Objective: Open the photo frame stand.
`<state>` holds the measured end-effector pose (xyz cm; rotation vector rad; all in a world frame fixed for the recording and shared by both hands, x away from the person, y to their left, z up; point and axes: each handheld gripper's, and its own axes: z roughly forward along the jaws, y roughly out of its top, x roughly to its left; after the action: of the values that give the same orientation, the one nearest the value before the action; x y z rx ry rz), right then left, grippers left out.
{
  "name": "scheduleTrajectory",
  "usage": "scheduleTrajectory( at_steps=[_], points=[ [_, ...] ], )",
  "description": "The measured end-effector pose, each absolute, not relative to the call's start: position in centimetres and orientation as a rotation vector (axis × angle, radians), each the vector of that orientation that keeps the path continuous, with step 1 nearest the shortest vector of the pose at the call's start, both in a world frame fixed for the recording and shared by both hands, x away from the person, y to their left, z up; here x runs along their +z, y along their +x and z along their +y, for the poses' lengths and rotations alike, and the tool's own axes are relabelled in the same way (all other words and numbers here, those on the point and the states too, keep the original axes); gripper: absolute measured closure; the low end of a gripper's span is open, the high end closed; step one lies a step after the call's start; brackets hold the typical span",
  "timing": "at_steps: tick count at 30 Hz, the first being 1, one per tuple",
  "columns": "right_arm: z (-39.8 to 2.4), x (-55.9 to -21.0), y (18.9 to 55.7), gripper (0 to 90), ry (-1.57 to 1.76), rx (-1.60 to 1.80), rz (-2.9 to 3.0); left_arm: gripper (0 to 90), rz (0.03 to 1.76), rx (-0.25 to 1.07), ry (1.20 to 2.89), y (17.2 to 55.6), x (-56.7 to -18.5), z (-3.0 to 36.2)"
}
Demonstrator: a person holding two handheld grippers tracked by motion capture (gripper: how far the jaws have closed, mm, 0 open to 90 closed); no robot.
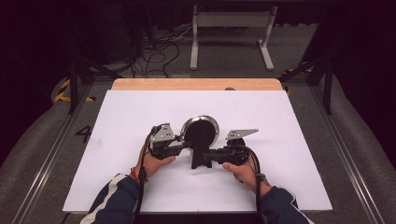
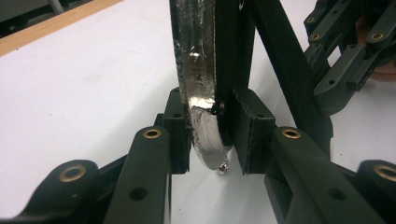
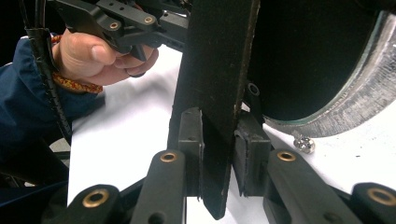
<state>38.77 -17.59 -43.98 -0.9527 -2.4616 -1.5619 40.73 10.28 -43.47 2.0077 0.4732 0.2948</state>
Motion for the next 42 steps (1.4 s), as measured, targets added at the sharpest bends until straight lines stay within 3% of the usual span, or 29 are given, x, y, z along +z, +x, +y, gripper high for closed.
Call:
scheduleTrajectory(
  at_steps=[42],
  points=[
    [-17.06,-43.65,38.18,74.6,-0.934,-1.504,-2.533,67.8,0.485,0.504,2.018,40.38,-43.72,9.57]
  ],
)
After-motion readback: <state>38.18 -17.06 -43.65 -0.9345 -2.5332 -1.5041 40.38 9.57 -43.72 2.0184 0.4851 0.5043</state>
